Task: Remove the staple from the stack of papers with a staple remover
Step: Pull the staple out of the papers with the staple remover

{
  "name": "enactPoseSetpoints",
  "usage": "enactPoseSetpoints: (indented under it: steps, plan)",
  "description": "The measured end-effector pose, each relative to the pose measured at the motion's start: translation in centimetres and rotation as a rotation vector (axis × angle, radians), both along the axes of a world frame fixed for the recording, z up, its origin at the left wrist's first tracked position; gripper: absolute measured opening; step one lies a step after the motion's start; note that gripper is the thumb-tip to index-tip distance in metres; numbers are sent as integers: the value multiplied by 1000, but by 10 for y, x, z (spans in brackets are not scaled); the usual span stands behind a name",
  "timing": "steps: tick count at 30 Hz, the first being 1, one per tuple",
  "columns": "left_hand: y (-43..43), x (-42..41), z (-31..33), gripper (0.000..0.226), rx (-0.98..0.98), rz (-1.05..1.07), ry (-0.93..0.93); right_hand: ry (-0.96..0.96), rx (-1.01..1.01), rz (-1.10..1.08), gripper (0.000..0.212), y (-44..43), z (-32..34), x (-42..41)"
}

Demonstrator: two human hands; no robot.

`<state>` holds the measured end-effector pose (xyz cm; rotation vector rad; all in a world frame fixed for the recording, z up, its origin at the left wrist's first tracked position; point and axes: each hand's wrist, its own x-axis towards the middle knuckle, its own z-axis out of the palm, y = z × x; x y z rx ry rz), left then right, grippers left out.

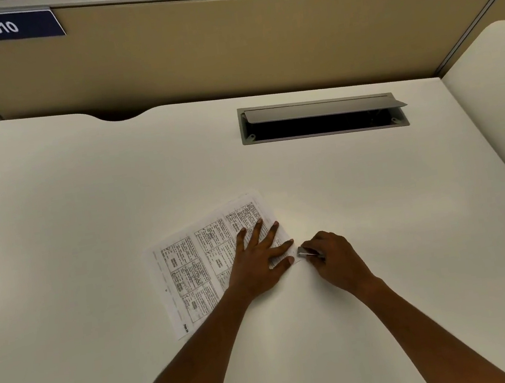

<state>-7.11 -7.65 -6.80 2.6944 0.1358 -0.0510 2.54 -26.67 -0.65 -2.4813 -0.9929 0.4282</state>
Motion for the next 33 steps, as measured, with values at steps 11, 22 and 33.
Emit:
enactPoseSetpoints:
  steps: [11,22,33]
  plan:
    - [-3,6,5,47,19,25,43,20,22,40,20,7,3,1]
    - [-2,8,11,45,-56,56,110,170,87,38,14,11,7,17]
    - [0,9,7,48,-48,46,119,238,54,25,19,12,5,27]
